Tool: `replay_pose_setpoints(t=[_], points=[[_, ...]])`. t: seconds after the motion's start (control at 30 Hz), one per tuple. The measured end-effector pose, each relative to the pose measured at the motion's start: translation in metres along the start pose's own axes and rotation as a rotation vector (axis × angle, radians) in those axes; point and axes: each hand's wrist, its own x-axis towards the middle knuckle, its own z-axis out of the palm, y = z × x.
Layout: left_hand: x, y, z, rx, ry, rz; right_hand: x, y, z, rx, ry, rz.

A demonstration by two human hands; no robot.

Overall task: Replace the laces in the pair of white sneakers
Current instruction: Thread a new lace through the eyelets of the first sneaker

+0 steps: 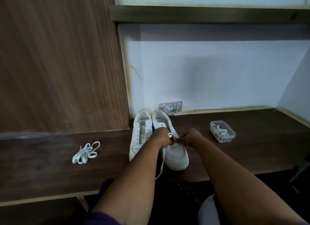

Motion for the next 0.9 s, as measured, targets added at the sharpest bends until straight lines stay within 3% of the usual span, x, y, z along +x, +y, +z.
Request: replay_pose_setpoints(t=[0.3, 0.53, 0.7, 0.9], points=[[0.003, -0.002, 0.004, 0.066, -0.034, 0.044, -0.002, 0.007, 0.004, 0.062, 0.073, 0.032], [-0.003, -0.002, 0.010, -0.149, -0.021, 0.029, -0.004, 0.010, 0.008, 0.260, -0.074, 0.159], [-0.001, -0.002, 0.010, -0.178, -0.038, 0.000, 0.001, -0.005, 0.010, 0.185, 0.111, -0.042], [-0.003, -0.007, 0.006, -0.358, -0.011, 0.015, 0.006, -0.008, 0.006, -0.023, 0.176, -0.165]])
